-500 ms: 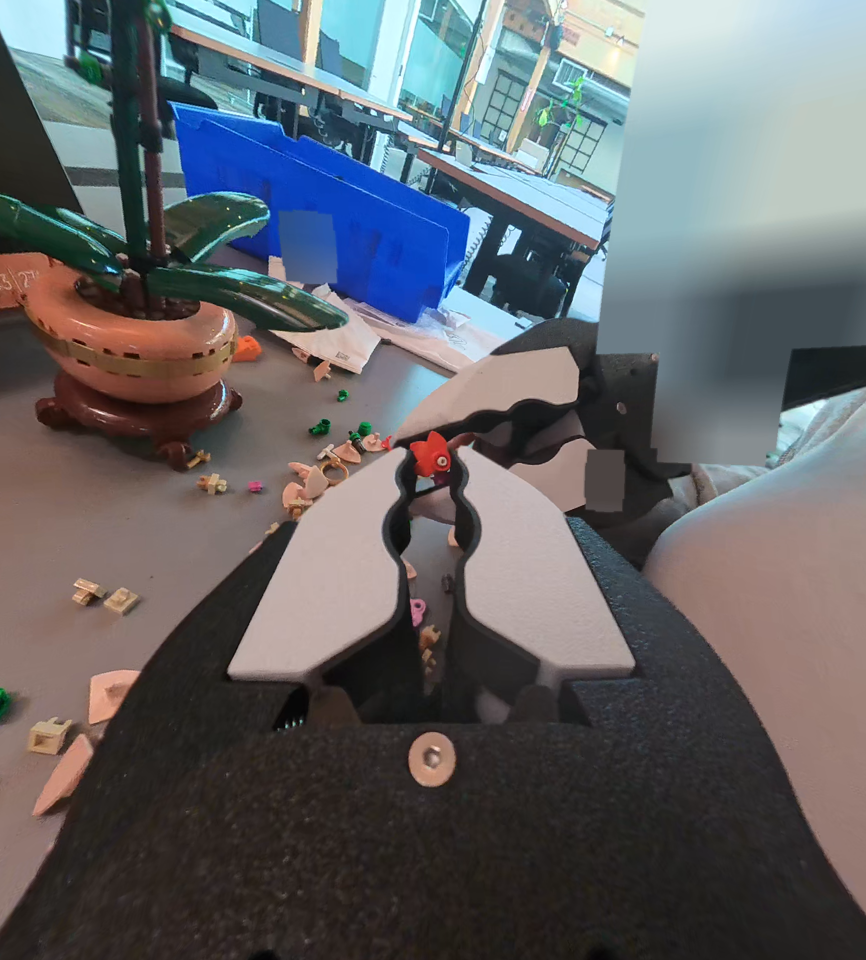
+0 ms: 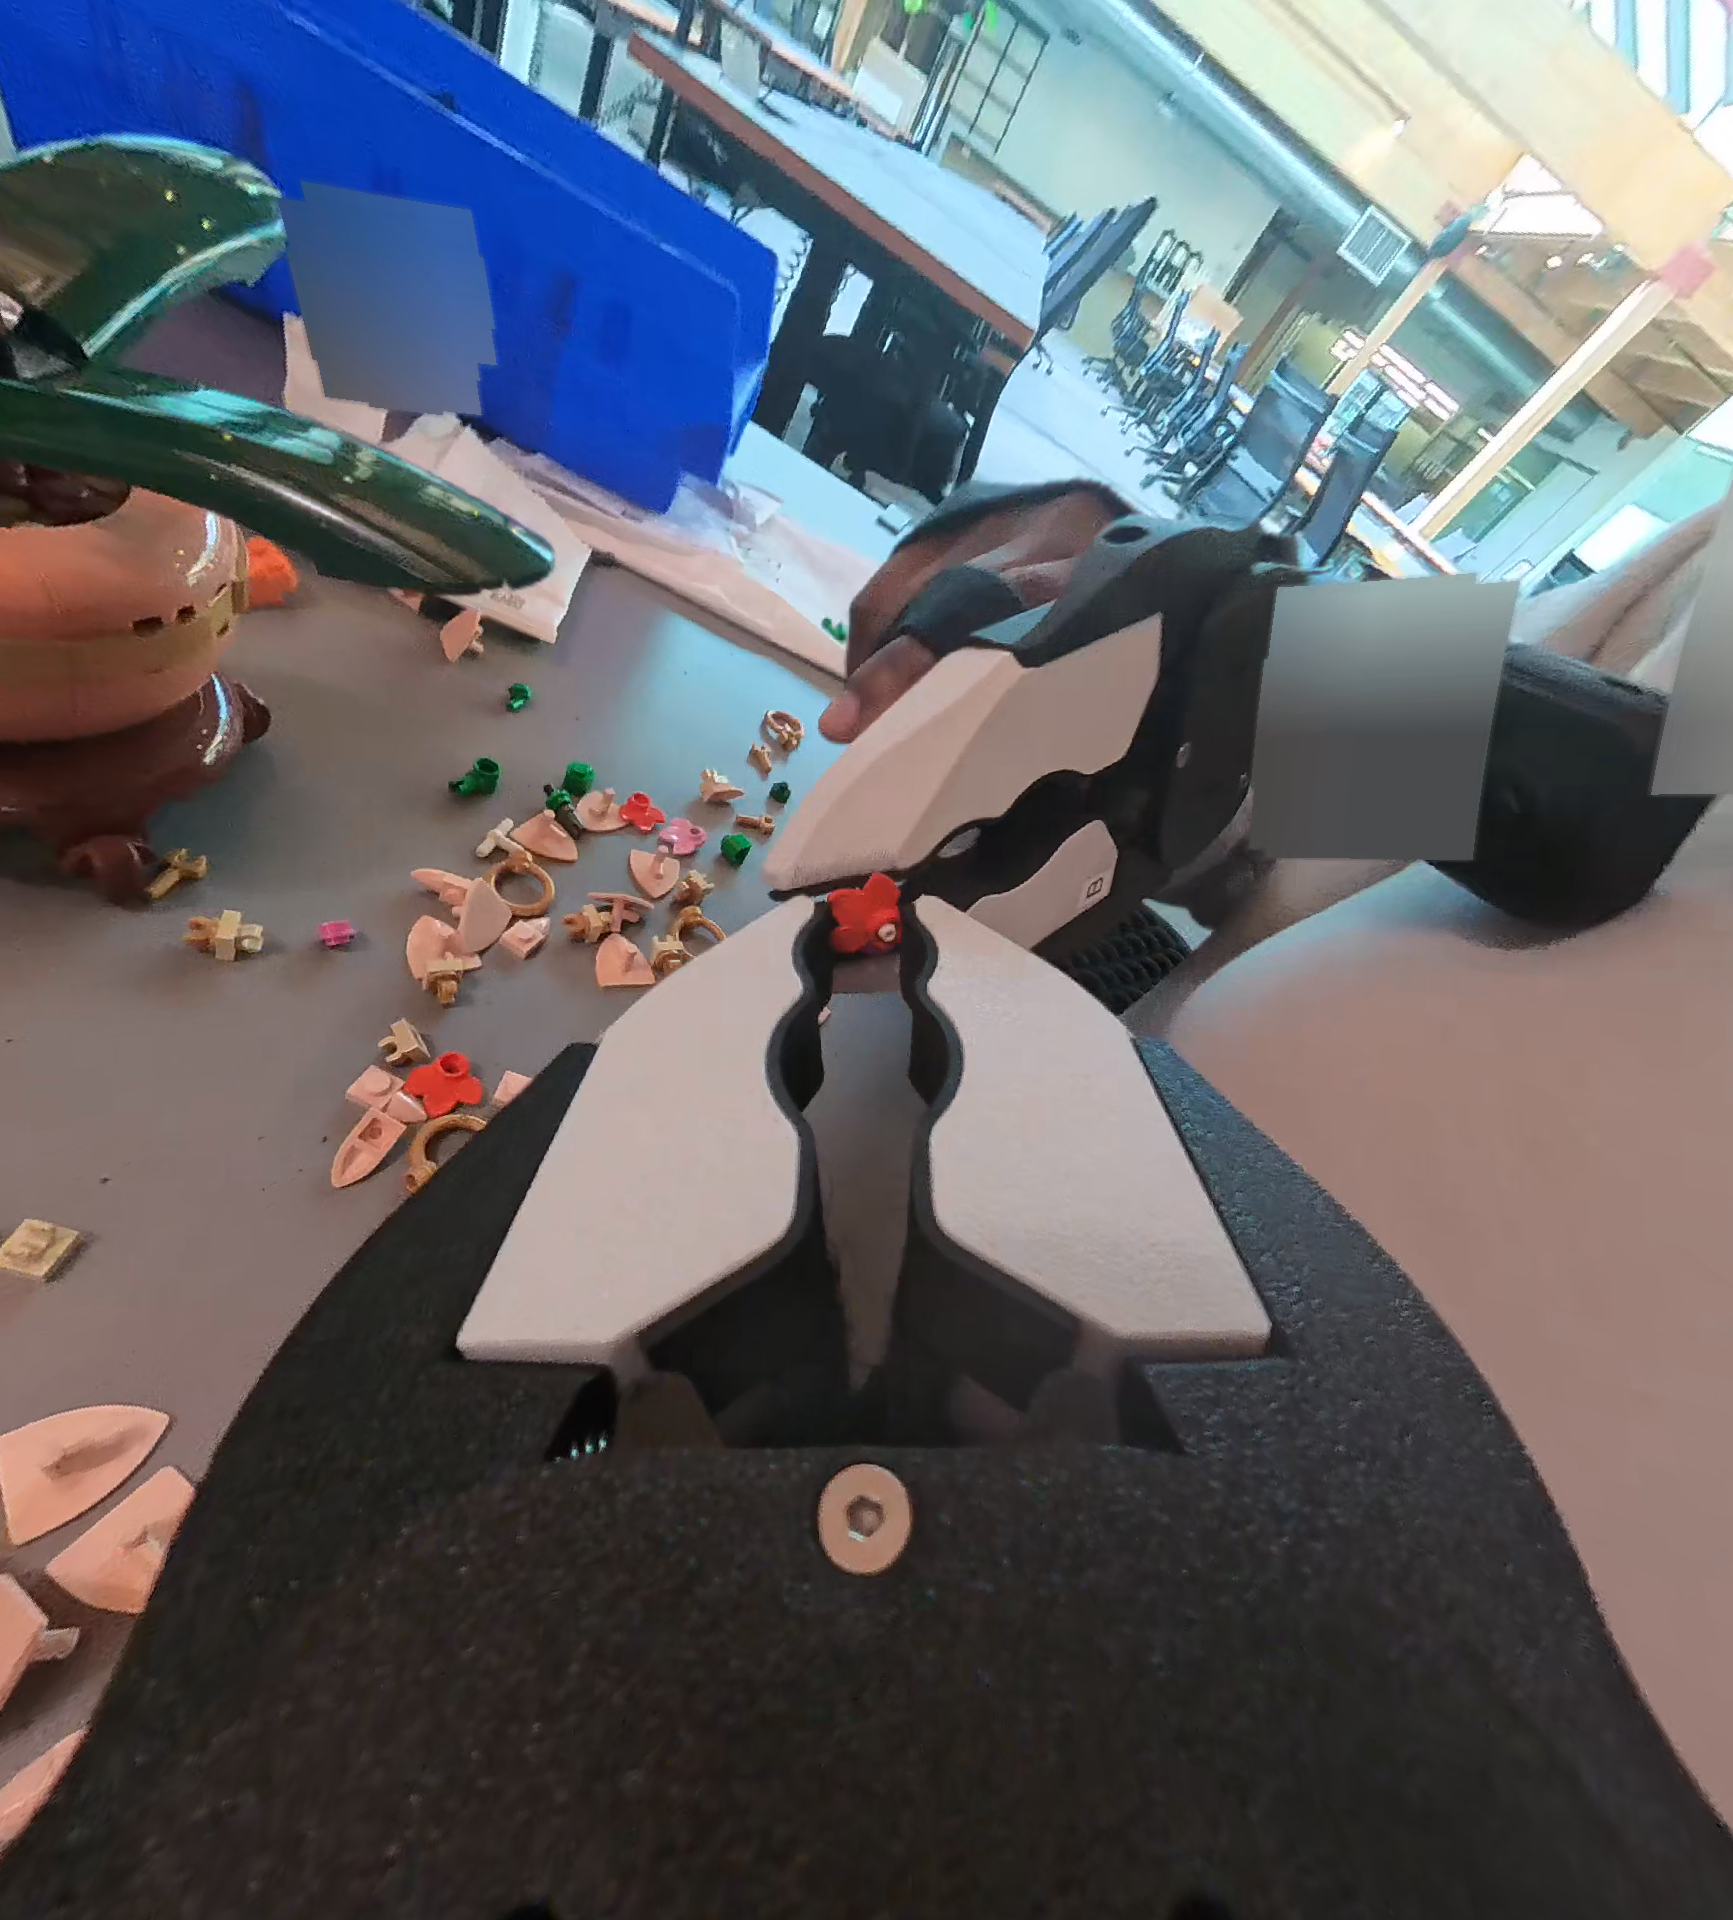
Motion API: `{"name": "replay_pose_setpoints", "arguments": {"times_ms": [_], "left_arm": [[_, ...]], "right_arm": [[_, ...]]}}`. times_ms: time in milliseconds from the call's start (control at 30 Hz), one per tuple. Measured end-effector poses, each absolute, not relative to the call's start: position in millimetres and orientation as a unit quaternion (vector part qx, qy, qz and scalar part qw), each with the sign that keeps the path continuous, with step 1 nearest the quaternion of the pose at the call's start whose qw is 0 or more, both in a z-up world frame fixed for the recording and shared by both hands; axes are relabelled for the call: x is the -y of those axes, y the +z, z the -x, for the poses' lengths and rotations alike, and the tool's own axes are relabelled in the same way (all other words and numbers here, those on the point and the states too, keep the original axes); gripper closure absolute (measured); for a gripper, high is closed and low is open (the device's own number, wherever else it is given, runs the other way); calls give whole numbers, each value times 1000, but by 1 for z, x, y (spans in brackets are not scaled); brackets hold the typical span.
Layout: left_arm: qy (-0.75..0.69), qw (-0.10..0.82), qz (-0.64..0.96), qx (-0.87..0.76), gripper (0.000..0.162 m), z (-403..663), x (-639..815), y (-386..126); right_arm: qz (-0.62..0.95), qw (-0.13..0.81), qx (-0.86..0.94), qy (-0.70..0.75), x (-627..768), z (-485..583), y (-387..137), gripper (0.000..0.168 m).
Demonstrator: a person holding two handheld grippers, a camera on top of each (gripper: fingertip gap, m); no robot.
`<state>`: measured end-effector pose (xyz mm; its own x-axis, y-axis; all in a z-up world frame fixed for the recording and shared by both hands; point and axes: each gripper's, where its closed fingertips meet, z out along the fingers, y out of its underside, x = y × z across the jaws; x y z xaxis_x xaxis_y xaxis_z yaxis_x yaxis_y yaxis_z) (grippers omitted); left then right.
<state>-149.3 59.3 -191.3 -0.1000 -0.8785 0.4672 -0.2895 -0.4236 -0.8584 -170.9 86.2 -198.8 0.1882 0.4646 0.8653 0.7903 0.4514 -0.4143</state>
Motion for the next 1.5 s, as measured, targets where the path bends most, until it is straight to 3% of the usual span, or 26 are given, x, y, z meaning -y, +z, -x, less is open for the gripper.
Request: {"name": "replay_pose_setpoints", "arguments": {"times_ms": [133,300,533,700,833,933,1067,1133,1167,1233,1300,1400,1500], "left_arm": [[-525,252,663,-471,151,141,-69,-200],[-454,262,691,-497,151,139,-72,-214],[-420,45,668,-613,150,157,-44,-261],[-483,-6,651,-586,151,154,-57,-236],[-594,29,640,-487,151,141,-68,-207],[-639,141,620,-433,153,129,-77,-192],[-464,393,608,-510,154,123,-88,-194],[-435,435,597,-515,155,123,-86,-188],[-455,444,582,-507,155,123,-82,-181],[-475,433,579,-501,155,122,-76,-173],[-411,430,615,-518,155,125,-94,-193],[-632,307,600,-383,155,141,-92,-177],[-693,250,593,-323,155,153,-94,-179]], "right_arm": [[506,532,645,-211,-96,160,-207,153],[551,543,598,-210,-97,156,-220,154],[561,445,684,-139,-69,168,-269,153],[621,508,595,-48,-81,166,-246,154],[683,594,416,92,-90,157,-221,154],[702,625,305,154,-99,147,-208,154],[720,629,264,123,-109,141,-212,155],[716,638,259,118,-107,140,-207,156],[724,623,280,96,-106,142,-212,168],[734,567,373,0,-102,149,-243,168],[705,606,367,38,-90,165,-218,168],[733,586,341,51,-100,149,-220,168],[723,574,380,55,-98,147,-223,154]]}}
